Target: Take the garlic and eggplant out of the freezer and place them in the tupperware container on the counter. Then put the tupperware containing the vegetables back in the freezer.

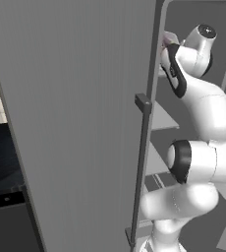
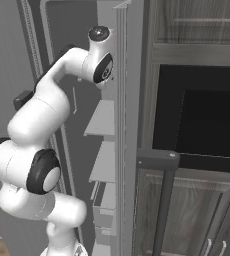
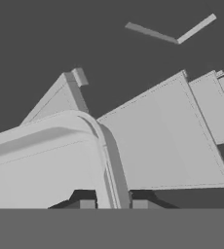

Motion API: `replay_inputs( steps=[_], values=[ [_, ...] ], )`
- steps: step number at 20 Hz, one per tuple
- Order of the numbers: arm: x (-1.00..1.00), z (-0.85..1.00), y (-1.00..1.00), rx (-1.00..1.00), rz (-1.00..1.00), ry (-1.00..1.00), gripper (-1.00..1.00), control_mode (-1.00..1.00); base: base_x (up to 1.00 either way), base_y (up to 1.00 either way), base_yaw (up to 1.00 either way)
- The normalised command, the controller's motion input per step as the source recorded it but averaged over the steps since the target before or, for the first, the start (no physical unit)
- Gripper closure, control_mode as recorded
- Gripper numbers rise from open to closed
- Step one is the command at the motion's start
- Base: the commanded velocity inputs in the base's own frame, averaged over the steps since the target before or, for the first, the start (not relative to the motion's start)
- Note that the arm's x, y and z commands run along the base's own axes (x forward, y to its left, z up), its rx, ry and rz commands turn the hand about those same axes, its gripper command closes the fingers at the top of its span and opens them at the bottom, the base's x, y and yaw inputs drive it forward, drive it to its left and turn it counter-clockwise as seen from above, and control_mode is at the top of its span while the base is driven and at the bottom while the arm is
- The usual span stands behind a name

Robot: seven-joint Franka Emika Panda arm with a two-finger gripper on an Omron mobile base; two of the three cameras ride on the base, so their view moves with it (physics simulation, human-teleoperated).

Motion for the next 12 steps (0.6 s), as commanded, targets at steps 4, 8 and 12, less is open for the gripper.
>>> replay_inputs(
  steps=[4,8,12],
  values=[
    [0.55,0.0,-0.01,0.0,0.06,0.0,1.0,-1.0,0.0,0.0,0.0],
    [0.59,0.0,0.0,0.0,0.04,0.0,1.0,-1.0,0.0,0.0,0.0],
    [0.59,0.0,0.0,0.0,0.03,0.0,1.0,-1.0,0.0,0.0,0.0]
  ],
)
